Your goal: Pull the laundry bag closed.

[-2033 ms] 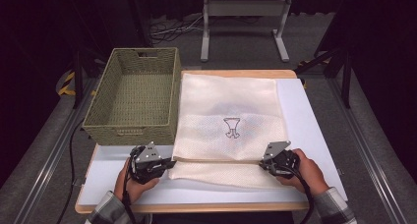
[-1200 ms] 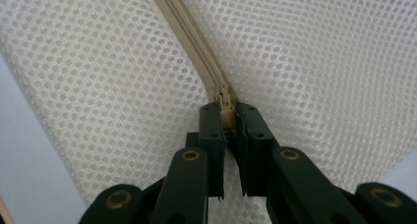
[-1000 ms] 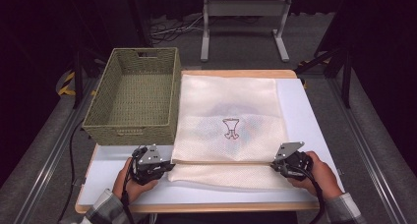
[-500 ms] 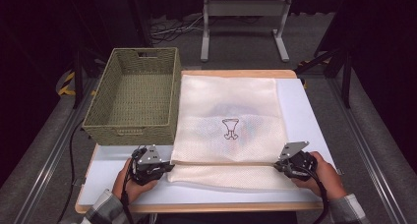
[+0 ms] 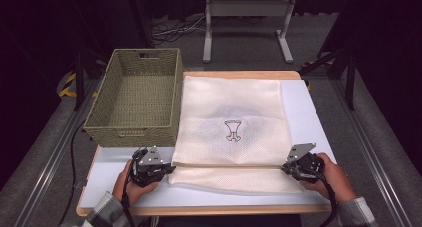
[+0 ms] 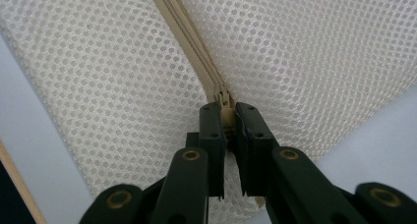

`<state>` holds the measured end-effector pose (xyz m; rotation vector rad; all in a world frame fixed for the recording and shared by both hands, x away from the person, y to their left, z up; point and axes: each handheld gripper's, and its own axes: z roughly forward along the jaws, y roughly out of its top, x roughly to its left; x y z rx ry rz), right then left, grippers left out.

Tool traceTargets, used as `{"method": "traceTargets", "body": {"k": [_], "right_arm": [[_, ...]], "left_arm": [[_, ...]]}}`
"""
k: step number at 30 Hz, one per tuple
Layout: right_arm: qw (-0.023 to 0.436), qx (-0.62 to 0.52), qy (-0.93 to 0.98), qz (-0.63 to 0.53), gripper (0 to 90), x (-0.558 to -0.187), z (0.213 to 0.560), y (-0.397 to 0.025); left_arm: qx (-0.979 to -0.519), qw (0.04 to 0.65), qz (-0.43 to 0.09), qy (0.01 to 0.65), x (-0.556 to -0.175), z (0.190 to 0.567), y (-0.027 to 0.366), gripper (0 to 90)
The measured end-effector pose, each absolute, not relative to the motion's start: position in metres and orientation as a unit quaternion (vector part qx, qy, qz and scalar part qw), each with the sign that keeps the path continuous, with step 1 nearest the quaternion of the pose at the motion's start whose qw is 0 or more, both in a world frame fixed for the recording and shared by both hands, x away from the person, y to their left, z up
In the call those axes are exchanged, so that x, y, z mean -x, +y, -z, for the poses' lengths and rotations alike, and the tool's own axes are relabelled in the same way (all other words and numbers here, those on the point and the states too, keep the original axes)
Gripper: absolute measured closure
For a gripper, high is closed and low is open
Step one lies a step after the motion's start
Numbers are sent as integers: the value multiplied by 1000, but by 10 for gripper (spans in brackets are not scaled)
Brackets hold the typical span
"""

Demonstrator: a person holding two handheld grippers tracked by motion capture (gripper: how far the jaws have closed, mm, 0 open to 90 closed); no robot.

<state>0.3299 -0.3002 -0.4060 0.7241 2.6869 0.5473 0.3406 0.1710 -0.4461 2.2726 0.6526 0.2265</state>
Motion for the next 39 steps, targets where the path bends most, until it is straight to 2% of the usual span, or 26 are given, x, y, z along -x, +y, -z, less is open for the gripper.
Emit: {"method": "traceTargets", "body": {"k": [14, 16, 18, 20, 39], "right_arm": [[149, -250, 939, -185, 829, -331, 407, -299], [168, -257, 939, -156, 829, -332, 407, -303], [149, -264, 935, -186, 829, -331, 406, -310], [161, -263, 936, -172, 829, -327, 405, -311], [159, -272, 934, -170, 827, -329, 407, -315]], "left_arm": [[-890, 367, -90, 254, -340, 446, 172, 857], [-888, 369, -90, 257, -340, 446, 175, 857], [-886, 372, -89, 261, -341, 446, 177, 857], [-888, 369, -88, 261, -341, 447, 176, 856], [-888, 377, -81, 251, -337, 448, 176, 852]]}}
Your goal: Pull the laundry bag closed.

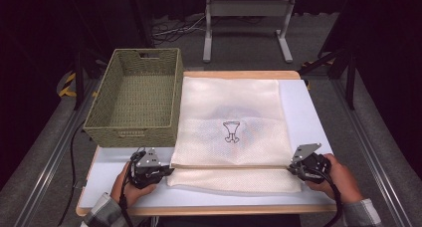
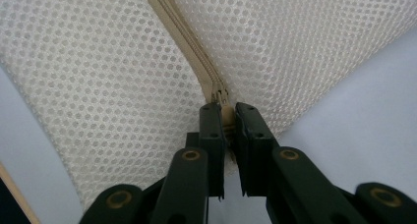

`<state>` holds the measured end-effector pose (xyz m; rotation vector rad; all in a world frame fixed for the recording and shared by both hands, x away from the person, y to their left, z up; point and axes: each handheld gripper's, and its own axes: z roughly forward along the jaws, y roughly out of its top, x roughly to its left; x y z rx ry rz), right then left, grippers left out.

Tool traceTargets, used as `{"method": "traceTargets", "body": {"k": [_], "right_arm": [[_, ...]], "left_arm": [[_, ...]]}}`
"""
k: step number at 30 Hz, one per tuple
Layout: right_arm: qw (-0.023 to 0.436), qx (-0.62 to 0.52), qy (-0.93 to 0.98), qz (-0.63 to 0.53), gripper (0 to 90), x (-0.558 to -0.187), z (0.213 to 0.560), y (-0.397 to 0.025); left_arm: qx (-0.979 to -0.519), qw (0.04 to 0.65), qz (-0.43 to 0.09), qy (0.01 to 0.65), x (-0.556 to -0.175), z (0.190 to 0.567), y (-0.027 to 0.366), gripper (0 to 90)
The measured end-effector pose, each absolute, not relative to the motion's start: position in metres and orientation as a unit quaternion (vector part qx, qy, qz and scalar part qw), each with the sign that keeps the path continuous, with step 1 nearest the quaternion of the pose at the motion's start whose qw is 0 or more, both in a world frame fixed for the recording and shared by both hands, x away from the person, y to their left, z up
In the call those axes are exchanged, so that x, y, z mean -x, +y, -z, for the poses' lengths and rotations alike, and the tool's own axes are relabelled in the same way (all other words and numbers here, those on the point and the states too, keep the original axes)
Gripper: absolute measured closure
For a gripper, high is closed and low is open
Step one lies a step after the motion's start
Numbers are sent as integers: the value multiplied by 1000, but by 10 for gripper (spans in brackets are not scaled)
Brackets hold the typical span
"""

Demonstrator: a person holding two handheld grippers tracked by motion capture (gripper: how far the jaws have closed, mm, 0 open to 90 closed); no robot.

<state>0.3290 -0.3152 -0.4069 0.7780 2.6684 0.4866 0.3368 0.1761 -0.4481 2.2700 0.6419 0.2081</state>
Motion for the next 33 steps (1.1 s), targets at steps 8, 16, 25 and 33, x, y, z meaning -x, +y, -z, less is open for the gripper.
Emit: {"method": "traceTargets", "body": {"k": [8, 16, 25, 33], "right_arm": [[159, -279, 931, -175, 824, -329, 407, -317], [151, -283, 928, -190, 816, -328, 407, -321], [157, -286, 919, -221, 783, -325, 403, -328], [160, -297, 909, -246, 737, -320, 399, -337]], "left_arm": [[-887, 379, -85, 251, -334, 449, 175, 850], [-886, 380, -88, 249, -330, 449, 175, 825], [-885, 381, -110, 243, -325, 445, 176, 764], [-875, 396, -129, 246, -319, 440, 184, 676]]}}
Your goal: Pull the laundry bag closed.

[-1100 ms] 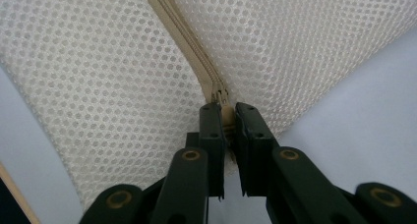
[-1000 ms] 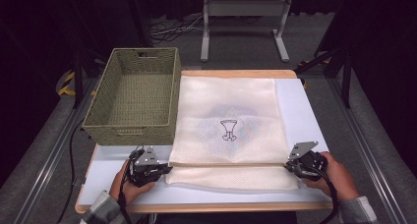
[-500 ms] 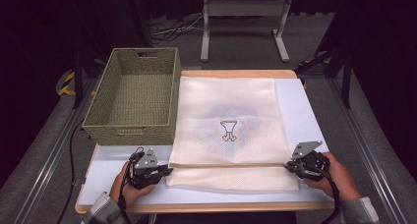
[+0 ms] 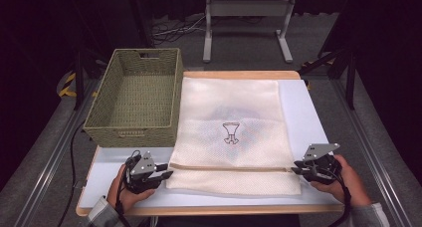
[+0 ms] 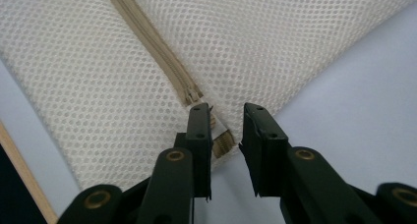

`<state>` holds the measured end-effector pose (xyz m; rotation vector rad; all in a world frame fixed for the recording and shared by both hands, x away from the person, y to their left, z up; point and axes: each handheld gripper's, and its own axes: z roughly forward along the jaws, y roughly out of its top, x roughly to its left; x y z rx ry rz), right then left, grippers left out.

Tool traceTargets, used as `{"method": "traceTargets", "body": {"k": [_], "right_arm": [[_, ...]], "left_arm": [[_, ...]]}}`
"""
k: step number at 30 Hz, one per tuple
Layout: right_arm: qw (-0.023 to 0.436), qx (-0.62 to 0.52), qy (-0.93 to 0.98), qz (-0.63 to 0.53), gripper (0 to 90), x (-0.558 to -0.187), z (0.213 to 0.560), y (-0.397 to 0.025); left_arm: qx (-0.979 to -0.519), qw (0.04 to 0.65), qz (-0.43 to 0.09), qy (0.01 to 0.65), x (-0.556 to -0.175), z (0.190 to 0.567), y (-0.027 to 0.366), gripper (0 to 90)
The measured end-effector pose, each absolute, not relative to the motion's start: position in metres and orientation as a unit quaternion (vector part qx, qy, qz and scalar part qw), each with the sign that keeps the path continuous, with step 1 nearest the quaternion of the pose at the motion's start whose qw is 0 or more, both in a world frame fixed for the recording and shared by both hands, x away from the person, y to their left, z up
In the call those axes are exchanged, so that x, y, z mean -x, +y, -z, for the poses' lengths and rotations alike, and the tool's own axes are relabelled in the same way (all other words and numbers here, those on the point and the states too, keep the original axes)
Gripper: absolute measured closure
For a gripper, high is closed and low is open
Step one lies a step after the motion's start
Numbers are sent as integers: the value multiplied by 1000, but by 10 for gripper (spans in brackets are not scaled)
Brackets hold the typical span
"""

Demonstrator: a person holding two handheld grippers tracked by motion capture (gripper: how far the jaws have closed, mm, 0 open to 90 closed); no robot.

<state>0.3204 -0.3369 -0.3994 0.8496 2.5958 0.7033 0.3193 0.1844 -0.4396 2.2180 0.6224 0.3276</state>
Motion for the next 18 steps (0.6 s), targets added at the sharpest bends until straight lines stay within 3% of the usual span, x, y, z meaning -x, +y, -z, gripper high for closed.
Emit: {"method": "traceTargets", "body": {"k": [11, 14, 18], "right_arm": [[202, -318, 885, -276, 574, -324, 396, -343], [214, -325, 875, -286, 538, -325, 396, -345], [233, -334, 862, -301, 486, -328, 395, -348]], "left_arm": [[-859, 423, -142, 250, -314, 431, 197, 483], [-847, 449, -132, 252, -312, 428, 204, 393], [-839, 443, -155, 277, -312, 427, 214, 324]]}}
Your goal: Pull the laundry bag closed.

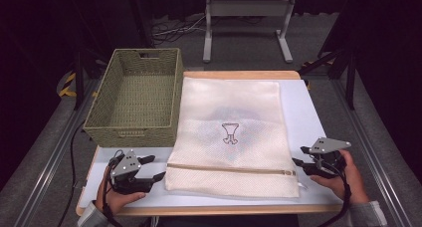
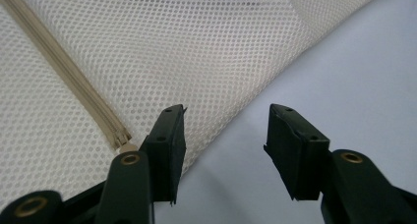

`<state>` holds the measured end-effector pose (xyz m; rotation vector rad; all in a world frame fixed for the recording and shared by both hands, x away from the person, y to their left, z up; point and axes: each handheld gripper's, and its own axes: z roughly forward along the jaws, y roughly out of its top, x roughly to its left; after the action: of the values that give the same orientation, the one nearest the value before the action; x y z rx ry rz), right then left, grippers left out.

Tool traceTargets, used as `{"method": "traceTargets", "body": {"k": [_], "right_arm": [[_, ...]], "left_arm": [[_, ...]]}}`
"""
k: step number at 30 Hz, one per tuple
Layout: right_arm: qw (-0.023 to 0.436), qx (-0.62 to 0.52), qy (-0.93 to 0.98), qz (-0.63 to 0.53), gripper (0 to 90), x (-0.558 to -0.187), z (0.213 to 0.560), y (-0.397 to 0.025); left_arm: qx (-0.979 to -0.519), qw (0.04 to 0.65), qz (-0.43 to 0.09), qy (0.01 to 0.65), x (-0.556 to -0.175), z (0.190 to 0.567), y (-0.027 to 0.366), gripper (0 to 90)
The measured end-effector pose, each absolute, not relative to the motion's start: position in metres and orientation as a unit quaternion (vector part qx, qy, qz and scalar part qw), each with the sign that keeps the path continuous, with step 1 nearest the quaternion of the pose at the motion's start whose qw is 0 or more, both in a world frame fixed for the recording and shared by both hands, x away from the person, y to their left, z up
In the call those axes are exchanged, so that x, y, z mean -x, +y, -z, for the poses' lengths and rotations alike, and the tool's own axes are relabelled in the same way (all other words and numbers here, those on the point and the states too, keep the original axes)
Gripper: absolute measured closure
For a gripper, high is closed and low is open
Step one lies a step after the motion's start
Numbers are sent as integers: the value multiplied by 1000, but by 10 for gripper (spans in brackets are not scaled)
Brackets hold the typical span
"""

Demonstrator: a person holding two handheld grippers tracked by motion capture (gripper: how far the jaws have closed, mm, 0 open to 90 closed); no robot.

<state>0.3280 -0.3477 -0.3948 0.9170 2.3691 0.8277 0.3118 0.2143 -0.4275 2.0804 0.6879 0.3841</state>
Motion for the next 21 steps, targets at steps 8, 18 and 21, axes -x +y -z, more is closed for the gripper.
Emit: {"method": "traceTargets", "body": {"k": [8, 18, 21], "right_arm": [[263, -338, 848, -313, 395, -331, 396, -350], [307, -364, 807, -349, 242, -338, 403, -363], [314, -373, 798, -355, 226, -341, 410, -368]], "left_arm": [[-825, 424, -199, 317, -317, 429, 230, 197], [-809, 422, -223, 342, -324, 435, 253, 98], [-801, 432, -221, 352, -325, 438, 262, 55]]}}
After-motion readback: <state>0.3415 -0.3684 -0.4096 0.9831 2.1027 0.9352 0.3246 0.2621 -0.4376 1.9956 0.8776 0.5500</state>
